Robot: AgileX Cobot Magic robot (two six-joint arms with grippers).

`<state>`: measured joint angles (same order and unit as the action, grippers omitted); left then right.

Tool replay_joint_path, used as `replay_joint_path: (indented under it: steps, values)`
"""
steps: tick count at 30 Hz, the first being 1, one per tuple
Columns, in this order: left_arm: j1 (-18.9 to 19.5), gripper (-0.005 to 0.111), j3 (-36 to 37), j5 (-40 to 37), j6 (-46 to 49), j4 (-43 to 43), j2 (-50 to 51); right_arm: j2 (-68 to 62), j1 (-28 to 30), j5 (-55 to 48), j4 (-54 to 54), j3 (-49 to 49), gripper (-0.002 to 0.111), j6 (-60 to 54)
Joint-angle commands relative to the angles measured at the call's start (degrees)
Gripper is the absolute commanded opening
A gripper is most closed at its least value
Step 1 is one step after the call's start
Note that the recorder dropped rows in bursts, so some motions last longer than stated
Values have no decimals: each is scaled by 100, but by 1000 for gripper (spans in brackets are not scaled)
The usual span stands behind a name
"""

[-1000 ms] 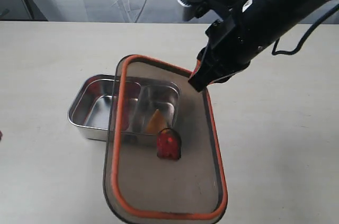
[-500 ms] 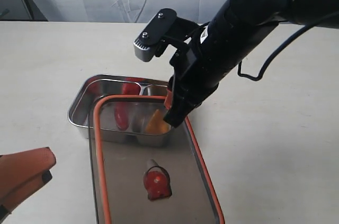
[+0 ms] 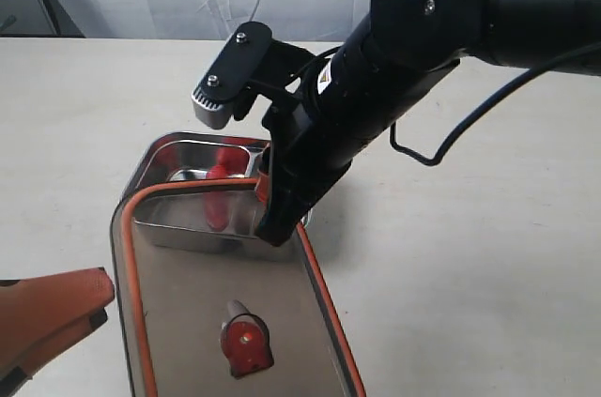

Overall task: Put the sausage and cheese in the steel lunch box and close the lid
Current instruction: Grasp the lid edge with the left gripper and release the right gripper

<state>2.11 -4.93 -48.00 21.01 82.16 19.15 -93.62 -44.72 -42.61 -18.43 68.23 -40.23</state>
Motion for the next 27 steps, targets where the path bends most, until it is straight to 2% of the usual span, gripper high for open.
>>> replay_joint_path:
  steps: [1, 14, 17, 19, 22, 27]
  values:
    - [2, 54, -32, -32, 97, 88, 26, 6, -163, 299, -12, 6, -1, -1]
    - [2, 52, -32, -124, -152, -432, 26, 6, -756, 547, -147, 238, -1, 12]
    - [2, 41, -32, -137, -152, -448, 26, 6, -800, 536, -179, 349, -1, 12]
    - [2, 28, -32, -125, -152, -470, 26, 6, -800, 536, -179, 409, -1, 12]
    - [2, 2, -32, 23, 9, -479, 26, 6, -800, 539, -179, 407, -1, 12]
    - [2, 0, -42, 457, 46, -436, 26, 6, -800, 537, -269, 407, -1, 35]
